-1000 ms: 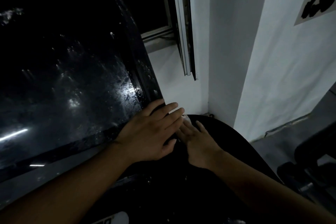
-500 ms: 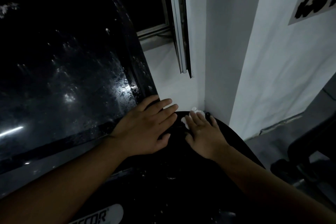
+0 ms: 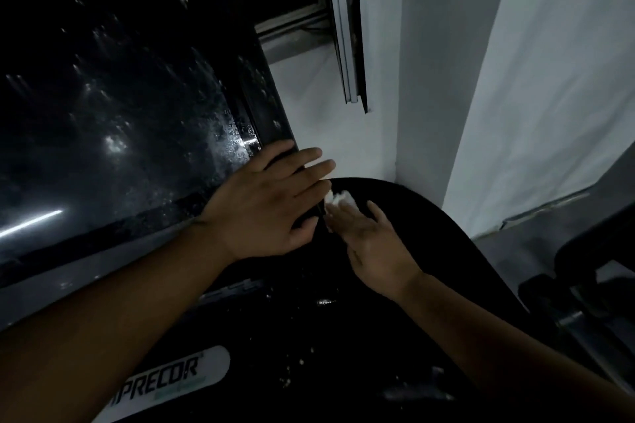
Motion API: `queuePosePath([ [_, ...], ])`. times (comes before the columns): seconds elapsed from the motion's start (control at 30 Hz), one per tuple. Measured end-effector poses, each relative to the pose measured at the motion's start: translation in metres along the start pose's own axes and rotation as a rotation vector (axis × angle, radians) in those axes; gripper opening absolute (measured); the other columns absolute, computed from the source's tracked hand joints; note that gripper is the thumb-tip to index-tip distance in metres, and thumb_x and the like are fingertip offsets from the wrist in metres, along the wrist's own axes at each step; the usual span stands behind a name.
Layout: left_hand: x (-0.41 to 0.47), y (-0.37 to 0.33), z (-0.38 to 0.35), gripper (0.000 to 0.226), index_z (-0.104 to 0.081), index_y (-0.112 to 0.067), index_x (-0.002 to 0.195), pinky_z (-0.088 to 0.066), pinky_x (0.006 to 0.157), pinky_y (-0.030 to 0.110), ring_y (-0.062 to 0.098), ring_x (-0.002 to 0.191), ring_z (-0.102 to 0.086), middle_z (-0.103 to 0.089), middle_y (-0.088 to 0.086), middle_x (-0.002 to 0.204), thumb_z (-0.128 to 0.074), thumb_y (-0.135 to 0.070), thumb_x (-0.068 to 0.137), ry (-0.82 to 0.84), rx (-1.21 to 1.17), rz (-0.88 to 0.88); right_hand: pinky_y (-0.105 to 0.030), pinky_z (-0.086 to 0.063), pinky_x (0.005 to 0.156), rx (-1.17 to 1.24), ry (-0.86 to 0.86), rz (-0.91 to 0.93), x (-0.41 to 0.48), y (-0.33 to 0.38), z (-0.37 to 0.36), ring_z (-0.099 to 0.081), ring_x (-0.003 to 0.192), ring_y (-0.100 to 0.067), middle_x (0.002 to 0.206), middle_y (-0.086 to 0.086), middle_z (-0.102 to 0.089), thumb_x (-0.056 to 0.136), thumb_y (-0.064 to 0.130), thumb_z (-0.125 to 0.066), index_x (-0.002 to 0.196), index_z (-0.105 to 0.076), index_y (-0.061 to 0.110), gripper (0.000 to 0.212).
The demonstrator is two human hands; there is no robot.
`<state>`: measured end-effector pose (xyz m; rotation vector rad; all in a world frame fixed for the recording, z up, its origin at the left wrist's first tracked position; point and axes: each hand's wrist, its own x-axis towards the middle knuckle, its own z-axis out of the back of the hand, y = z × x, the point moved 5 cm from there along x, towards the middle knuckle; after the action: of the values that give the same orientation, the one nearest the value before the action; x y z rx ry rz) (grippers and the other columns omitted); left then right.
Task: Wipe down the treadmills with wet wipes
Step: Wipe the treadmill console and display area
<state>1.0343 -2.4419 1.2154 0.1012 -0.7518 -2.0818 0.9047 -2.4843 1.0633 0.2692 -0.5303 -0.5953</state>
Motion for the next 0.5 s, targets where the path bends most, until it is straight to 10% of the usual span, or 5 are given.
queuePosePath([
  [0.13,0.001,0.0,0.003,0.049,-0.067,-0.012,0.131,-0.022,0.122,0.047,0.026,0.143,-0.044,-0.053,0.006,0.15,-0.051,-0.042,0.095,-0.008,0.005,-0.002,-0.046,-0.025,0.122,0.275,0.095,-0.135,-0.034,0.008,-0.009,-0.027,0.147,-0.004,0.158,0.009,-0.034,0.094,0.006,-0.04,0.155,-0.036,0.019,0.062],
  [0.3,0.001,0.0,0.005,0.048,-0.067,-0.012,0.128,-0.024,0.121,0.047,0.026,0.142,-0.044,-0.054,0.007,0.149,-0.051,-0.041,0.094,-0.012,-0.02,-0.008,-0.026,-0.031,0.118,0.353,0.058,-0.194,-0.044,0.026,0.011,-0.047,0.132,-0.007,0.141,-0.005,-0.06,0.091,0.005,-0.045,0.146,-0.051,0.011,0.056],
  [0.5,-0.005,-0.004,0.004,0.052,-0.065,-0.011,0.131,-0.017,0.124,0.049,0.03,0.145,-0.038,-0.048,0.011,0.154,-0.045,-0.043,0.095,0.023,-0.002,0.016,-0.036,-0.018,0.124,0.193,0.095,-0.311,-0.05,0.054,0.015,-0.032,0.148,-0.014,0.158,-0.003,-0.041,0.101,0.016,-0.035,0.158,-0.03,0.014,0.057],
])
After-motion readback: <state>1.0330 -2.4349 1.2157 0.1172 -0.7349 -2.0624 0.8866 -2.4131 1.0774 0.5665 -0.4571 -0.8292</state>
